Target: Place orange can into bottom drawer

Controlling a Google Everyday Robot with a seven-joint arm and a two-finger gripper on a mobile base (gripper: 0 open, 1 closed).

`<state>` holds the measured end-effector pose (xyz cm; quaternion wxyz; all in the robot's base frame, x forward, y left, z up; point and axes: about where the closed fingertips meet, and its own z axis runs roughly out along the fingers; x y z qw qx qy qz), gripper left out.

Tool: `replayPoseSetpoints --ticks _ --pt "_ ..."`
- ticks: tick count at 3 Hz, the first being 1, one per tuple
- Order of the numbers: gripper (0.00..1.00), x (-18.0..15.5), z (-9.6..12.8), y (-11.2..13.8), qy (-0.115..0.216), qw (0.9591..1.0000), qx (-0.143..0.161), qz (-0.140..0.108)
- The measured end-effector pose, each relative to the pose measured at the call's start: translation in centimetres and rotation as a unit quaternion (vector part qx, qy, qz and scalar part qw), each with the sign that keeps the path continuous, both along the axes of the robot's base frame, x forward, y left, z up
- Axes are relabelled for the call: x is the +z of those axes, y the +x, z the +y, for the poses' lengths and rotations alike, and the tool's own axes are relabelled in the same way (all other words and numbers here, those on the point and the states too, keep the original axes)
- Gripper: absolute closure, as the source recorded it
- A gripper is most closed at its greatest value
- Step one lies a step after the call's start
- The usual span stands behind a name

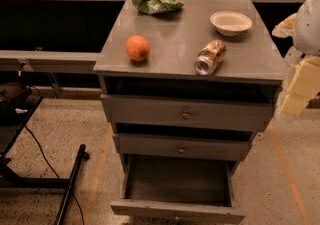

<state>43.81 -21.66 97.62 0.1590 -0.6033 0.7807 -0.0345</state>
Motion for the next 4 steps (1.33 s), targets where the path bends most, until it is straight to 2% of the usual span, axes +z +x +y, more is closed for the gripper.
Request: replayPoseSetpoints --ticks 1,2,3,4 --pt "0.0 0.0 0.0 0.0 0.0 1.0 0.0 0.0" --pt "0.0 -0.6 -0.3 1.9 -0.011 0.9996 0.024 -0.011" --pt "0.0 -2.0 -1.3 6.9 -0.026 0.9958 0.086 -0.015" --pt "0.0 -2.6 -0.7 12.3 -0.058 0.9821 0.179 -0.019"
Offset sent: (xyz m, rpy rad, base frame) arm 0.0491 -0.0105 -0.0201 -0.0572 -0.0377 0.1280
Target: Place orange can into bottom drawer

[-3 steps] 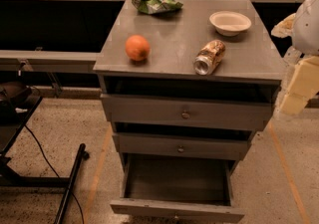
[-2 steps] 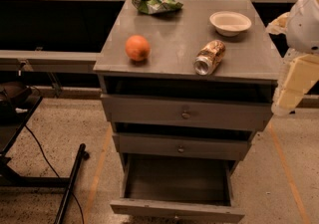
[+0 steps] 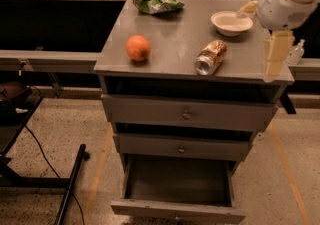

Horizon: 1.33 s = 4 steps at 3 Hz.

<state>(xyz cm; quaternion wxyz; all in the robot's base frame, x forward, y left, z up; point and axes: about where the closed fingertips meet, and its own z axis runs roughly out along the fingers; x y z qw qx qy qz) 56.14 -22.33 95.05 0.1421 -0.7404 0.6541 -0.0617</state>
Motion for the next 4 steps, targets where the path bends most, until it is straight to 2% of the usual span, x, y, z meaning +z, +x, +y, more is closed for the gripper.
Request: replayPoseSetpoints --ticks 1,3,4 --pt "0.0 -0.5 1.3 5.0 -0.025 0.998 0.052 -0.028" --pt "0.0 -0.5 1.4 5.3 -0.023 0.9979 0.052 -0.031" --pt "0.0 -1.5 2.0 6.1 -0.037 0.994 0.1 -0.023"
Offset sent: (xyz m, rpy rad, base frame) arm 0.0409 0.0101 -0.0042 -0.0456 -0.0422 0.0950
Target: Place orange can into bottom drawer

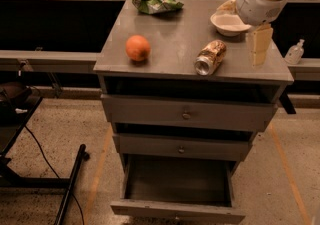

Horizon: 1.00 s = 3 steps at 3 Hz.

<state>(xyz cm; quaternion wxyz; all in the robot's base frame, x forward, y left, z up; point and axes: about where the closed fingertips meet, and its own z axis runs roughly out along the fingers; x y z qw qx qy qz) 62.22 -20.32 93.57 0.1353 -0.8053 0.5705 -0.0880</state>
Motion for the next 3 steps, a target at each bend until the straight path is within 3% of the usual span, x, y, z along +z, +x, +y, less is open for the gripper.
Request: replayPoseSetpoints --ticks 1,2,3 --pt "0.0 -3.3 1.4 2.0 -0.046 0.9937 0.099 0.021" --pt "0.0 -6.2 2.3 3.7 -0.085 0.9766 0.194 0.037" --pt "0.17 -7.9 3.4 4.4 -0.106 0.9552 0.275 0.033"
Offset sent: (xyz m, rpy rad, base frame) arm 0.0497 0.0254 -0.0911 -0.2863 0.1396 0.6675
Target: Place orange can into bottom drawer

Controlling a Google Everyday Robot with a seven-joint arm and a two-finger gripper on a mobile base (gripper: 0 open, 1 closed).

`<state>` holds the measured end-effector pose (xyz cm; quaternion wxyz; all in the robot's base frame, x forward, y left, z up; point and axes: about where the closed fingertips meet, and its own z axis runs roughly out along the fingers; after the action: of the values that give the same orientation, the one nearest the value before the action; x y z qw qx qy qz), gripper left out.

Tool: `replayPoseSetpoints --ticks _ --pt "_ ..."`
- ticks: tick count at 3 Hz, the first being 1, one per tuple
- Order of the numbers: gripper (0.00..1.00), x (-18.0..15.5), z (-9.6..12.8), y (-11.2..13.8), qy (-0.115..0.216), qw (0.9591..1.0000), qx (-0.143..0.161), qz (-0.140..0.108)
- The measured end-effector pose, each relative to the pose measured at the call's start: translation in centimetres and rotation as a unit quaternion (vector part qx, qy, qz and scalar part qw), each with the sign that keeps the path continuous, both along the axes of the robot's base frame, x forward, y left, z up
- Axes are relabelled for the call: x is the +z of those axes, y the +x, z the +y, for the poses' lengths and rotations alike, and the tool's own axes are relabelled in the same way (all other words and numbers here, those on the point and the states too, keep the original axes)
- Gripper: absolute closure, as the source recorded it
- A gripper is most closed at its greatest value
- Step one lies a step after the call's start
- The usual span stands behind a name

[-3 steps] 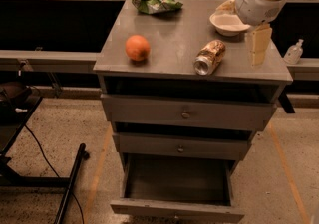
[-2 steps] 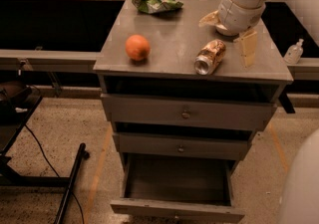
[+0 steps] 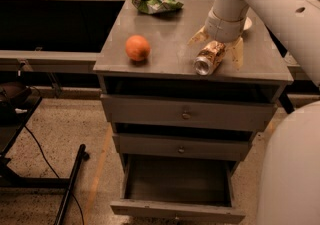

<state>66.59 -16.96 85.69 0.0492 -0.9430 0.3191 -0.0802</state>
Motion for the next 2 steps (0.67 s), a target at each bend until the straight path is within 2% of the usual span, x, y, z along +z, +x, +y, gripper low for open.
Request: replayPoseSetpoints --ticks 1,2 --pt "0.4 -0.48 0.92 -0.01 -0.005 0.9986 0.053 -0.009" --pt "0.63 -0.37 1.86 -0.53 -0.001 0.996 0.087 -0.016"
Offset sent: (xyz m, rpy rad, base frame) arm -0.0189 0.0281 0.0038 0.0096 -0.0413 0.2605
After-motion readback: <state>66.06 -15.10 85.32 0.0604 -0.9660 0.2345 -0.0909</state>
